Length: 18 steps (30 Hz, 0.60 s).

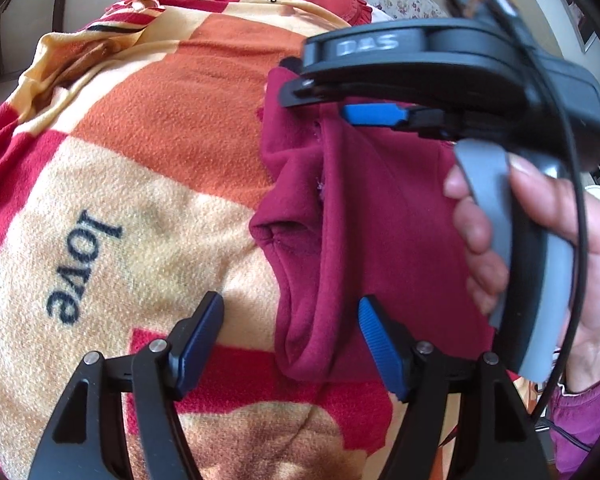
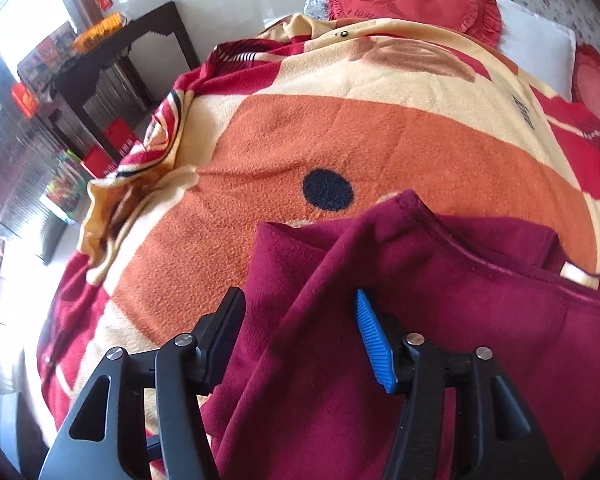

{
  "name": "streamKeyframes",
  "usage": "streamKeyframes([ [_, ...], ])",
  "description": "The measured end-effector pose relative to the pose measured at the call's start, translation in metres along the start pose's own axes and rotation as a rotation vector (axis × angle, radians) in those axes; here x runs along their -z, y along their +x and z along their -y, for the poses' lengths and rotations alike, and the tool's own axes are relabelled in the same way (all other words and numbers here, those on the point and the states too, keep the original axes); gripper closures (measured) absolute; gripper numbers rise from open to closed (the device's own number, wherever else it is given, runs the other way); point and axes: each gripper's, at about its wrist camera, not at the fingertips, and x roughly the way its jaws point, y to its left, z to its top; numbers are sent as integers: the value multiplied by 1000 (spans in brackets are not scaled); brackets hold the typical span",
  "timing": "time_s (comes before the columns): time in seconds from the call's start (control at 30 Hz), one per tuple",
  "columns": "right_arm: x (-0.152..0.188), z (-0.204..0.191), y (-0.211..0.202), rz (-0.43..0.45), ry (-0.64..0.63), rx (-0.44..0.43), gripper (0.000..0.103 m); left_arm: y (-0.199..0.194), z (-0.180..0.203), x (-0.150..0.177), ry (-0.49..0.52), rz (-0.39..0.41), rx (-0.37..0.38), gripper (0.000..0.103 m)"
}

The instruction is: Fold small clothes

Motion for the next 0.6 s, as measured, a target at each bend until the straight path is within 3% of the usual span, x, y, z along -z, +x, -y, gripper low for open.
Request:
streamKeyframes([
  [0.17, -6, -16, 16, -33, -49, 89, 56, -2, -7, -1, -10, 2, 6, 29],
  [0.33, -7, -30, 31, -68, -102, 141, 39, -3, -10, -3, -4, 5, 3, 29],
  [0.4, -6, -34, 35, -77, -128, 170, 39, -3, -11, -2, -4, 4, 4, 29],
  [0.47, -6, -34, 35, -79, -134, 177, 41, -3, -10, -2, -1, 5, 2, 29],
  [0.53, -6, -32, 33, -75, -137, 189, 61, -4, -7, -3, 4, 5, -4, 29],
  [0.6, -5, -22, 26, -64, -127, 165, 72, -5, 0, -3, 8, 5, -10, 29],
])
